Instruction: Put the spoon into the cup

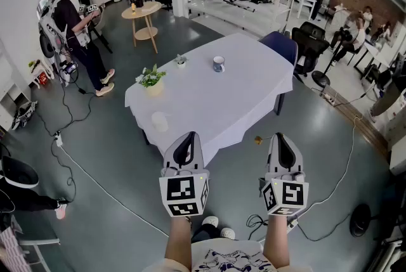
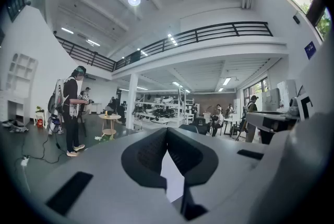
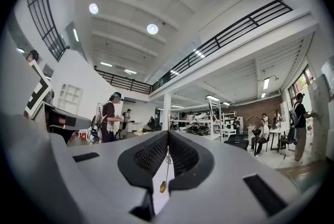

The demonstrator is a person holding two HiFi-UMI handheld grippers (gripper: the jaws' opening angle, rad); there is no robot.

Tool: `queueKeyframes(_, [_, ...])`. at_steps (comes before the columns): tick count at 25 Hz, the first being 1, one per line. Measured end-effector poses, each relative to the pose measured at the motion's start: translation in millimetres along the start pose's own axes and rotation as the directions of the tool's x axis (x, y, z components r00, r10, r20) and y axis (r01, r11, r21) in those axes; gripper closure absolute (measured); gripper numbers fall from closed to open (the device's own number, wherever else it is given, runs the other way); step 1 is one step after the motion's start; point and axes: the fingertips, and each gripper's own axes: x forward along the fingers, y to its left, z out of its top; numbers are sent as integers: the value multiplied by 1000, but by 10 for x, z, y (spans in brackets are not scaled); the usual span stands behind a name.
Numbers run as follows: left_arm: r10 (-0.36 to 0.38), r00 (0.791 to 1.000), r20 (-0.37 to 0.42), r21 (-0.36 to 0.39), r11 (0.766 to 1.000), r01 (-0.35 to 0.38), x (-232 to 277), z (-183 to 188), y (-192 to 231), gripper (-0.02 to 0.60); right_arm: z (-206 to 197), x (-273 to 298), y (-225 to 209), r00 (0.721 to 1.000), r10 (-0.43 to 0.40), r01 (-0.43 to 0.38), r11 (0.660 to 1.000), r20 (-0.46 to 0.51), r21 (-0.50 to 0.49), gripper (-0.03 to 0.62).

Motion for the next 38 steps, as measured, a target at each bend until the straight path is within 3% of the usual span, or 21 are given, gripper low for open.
queueKeyframes(13, [1, 1000, -2, -6, 1000, -1, 160, 67, 65, 568, 33, 184, -24, 1000, -4, 4, 1000, 0, 6, 574])
queueKeyframes(28, [-40, 999, -35, -7, 999, 40, 586, -161, 388, 568, -216, 545, 130, 999, -33, 33, 999, 0, 28, 574])
queueKeyframes(38, [-28, 998, -57, -4, 1000, 28, 1304, -236, 303, 568, -413, 1178, -298, 999, -35, 36, 998, -14, 42, 574])
